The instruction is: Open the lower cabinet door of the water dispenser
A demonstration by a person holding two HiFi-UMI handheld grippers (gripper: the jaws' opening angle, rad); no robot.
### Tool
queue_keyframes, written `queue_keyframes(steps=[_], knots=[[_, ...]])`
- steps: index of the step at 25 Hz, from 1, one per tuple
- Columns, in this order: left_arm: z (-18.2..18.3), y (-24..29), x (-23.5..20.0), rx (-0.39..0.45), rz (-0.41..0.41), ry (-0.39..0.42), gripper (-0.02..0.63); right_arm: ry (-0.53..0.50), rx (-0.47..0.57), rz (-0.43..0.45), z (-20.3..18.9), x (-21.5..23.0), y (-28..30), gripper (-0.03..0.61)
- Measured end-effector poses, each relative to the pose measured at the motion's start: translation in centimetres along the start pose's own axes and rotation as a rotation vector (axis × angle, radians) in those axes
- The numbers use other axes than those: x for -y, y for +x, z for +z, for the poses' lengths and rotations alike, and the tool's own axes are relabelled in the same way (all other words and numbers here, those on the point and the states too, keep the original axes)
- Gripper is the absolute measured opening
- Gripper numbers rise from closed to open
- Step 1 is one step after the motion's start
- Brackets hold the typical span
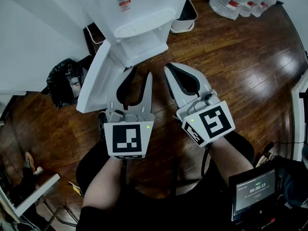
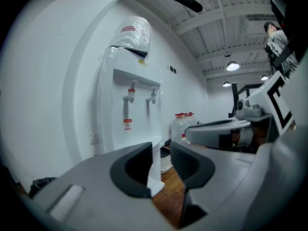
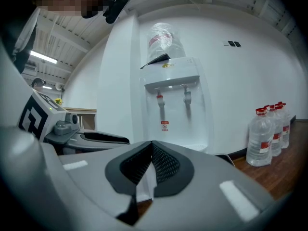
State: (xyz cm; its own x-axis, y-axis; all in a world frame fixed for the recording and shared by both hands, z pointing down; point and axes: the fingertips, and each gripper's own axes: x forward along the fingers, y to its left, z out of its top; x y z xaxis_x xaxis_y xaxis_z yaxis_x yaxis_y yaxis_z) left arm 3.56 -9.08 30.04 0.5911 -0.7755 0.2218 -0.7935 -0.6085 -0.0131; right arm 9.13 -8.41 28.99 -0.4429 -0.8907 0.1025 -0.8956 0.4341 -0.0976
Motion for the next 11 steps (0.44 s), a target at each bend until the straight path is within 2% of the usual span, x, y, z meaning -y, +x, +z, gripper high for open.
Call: queue_keyframes(steps=[11], knots=[[-0.28, 0.12, -0.05, -0.007, -0.002, 0.003, 0.137, -0.009, 0.0, 0.002, 0.08, -0.04, 0.01, 0.005]])
